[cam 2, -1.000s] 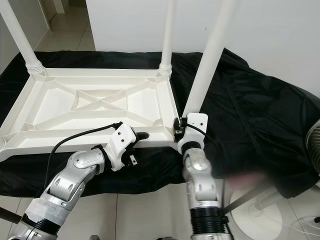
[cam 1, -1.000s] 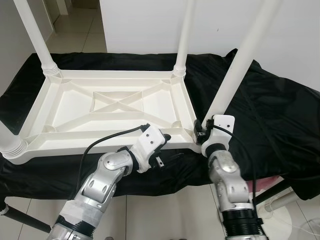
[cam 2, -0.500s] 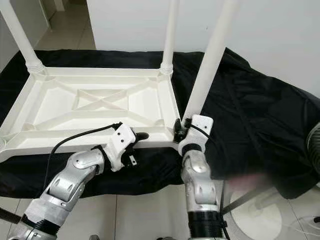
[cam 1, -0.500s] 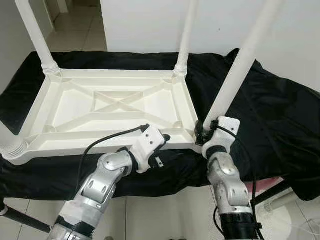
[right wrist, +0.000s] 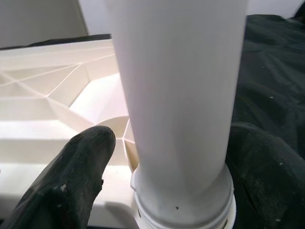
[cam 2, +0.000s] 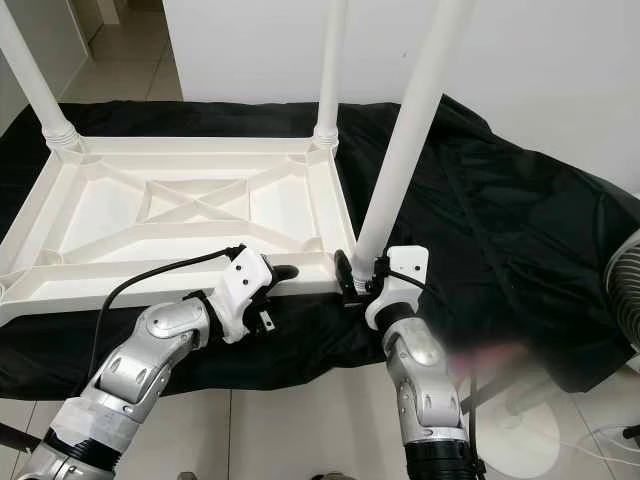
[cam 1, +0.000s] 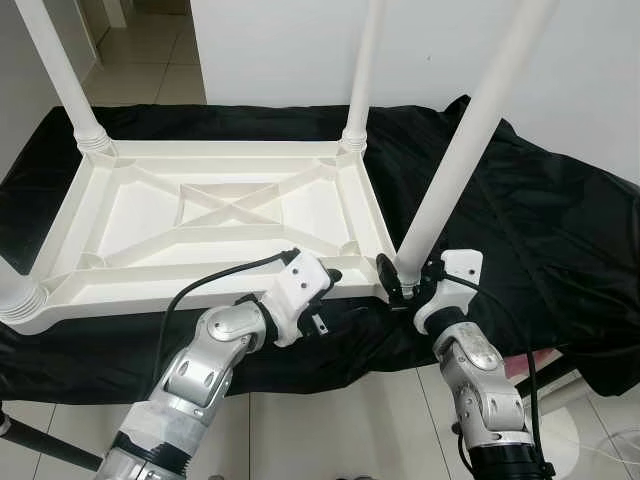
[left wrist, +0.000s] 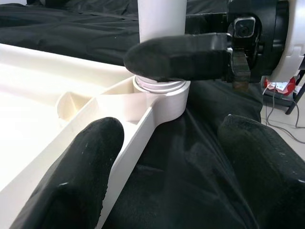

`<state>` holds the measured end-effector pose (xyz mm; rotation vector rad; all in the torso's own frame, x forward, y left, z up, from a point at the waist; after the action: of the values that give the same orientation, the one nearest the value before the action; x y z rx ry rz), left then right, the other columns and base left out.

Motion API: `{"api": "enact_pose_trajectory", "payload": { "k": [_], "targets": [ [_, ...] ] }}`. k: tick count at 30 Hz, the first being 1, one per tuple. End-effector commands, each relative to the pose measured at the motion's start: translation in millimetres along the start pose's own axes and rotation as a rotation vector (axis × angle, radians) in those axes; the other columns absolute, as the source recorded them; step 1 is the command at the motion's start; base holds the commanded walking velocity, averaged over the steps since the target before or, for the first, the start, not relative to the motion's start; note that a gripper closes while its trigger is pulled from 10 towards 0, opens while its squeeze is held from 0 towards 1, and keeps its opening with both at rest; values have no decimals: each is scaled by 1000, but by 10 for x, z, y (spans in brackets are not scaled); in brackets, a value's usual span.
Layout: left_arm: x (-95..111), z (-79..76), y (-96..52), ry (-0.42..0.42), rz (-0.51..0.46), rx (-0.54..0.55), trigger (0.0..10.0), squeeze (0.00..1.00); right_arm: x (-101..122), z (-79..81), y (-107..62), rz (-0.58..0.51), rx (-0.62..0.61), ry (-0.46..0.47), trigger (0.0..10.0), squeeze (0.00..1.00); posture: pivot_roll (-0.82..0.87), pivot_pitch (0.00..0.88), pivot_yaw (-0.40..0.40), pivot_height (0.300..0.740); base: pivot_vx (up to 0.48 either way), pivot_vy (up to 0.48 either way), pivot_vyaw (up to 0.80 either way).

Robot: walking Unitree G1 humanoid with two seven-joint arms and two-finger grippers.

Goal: Building children table

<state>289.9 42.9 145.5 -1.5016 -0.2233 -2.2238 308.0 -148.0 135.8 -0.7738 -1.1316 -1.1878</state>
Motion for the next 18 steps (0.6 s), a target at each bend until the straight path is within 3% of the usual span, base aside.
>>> {"api": "enact_pose_trajectory", "payload": {
  "k": [1, 18],
  "targets": [
    [-33, 8, -8, -2, 23, 42, 10000, 0, -37, -16, -19, 9, 8, 2, 10000, 0, -71, 64, -55, 740, 0, 0, 0],
    [-32, 16, -21, 0, 26, 37, 10000, 0, -18, -231, -55, 18, 79, -79, 10000, 0, -68, 66, -45, 740, 0, 0, 0]
  ]
}}
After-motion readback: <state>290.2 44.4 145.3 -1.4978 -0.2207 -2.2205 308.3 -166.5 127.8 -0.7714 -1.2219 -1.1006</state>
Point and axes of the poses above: a point about 5 cm out from each wrist's last joint towards the gripper, its own y axis pointing out of the wrist towards the gripper, its own x axis along the axis of the wrist's last joint, z = x × y, the point moved 2 cm from there along y, pointing out of the wrist towards the gripper, and after that the axes turned 12 degrees about y, right-handed, at the moved point
